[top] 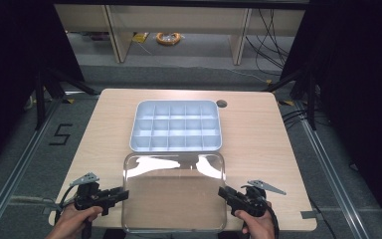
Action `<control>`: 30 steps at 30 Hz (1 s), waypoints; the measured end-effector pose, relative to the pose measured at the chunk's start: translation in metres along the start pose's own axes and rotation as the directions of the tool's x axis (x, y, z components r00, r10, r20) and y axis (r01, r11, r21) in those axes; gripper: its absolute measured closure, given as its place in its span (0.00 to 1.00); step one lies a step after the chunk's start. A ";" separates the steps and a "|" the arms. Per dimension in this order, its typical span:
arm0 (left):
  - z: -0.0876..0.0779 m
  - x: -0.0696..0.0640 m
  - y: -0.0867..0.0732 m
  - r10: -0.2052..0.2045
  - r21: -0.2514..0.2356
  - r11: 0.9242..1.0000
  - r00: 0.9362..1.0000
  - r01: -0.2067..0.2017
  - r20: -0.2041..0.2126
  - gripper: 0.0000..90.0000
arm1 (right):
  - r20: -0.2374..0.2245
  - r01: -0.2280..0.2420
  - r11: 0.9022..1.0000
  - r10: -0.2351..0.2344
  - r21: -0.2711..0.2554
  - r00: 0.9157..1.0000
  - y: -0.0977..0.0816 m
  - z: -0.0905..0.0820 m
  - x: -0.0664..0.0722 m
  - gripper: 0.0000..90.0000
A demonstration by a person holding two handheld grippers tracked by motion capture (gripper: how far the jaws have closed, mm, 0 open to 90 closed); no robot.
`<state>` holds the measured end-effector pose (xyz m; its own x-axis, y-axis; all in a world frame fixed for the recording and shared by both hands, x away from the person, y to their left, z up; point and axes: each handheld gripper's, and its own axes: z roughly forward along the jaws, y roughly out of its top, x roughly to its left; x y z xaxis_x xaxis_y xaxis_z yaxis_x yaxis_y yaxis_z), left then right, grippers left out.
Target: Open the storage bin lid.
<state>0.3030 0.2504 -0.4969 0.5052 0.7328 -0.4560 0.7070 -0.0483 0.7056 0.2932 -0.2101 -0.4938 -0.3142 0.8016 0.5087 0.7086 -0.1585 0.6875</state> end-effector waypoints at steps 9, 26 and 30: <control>0.005 0.004 -0.004 -0.001 0.031 1.000 1.000 0.002 -0.011 0.67 | 0.010 -0.040 0.998 0.039 0.050 0.999 -0.007 0.004 0.001 0.71; 0.013 0.008 -0.007 -0.002 0.101 0.995 1.000 0.004 -0.012 0.62 | 0.041 -0.012 0.996 0.009 0.087 0.999 -0.010 0.013 -0.005 0.67; 0.015 0.007 -0.007 -0.012 0.110 0.994 1.000 0.014 -0.018 0.61 | 0.049 -0.009 0.995 0.004 0.094 0.999 -0.010 0.015 -0.005 0.66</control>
<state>0.3090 0.2463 -0.5133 0.4876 0.7453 -0.4547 0.7643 -0.1127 0.6349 0.2967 -0.2042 -0.5112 -0.2802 0.8282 0.4855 0.7678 -0.1102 0.6311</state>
